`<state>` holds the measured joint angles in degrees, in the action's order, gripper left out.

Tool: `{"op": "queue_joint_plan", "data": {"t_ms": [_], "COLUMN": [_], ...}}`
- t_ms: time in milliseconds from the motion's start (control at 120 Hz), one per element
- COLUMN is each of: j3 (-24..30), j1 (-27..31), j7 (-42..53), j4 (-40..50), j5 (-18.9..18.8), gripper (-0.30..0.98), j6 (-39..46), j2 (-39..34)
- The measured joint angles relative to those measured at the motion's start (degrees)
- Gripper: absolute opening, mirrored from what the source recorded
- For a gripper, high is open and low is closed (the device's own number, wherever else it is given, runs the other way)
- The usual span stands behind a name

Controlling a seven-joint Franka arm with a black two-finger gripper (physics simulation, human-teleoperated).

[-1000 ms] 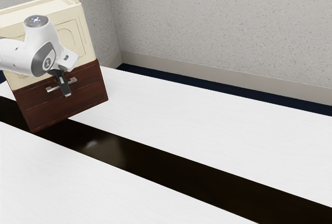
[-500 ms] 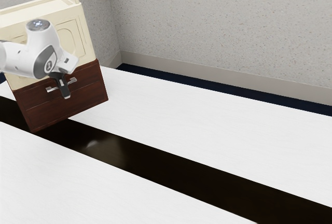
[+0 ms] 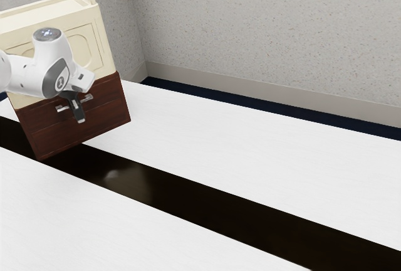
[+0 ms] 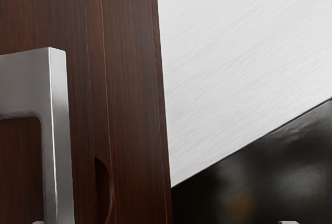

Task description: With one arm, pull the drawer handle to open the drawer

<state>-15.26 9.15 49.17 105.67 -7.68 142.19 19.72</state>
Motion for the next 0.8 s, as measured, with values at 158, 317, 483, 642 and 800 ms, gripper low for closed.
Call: {"op": "queue_joint_plan", "data": {"t_ms": [158,317,483,642,800], "j3": [0.11,0.25,0.31,0.38,1.29], "j1": [-0.09,-0.17,-0.31,-0.53,-0.53], "j7": [-0.04,-0.03,-0.05,-0.18,-0.53], "j4": [0.00,-0.07,-0.09,0.08,1.18], "j5": [0.18,0.13,0.14,0.08,-0.18], "gripper": [0.31,0.14,0.01,-0.06,-0.09], "j6": [-0.23,-0.89,-1.38,-1.93,-2.85], "j2": [-0.36,-0.85,-1.06,-1.58,-3.42]}}
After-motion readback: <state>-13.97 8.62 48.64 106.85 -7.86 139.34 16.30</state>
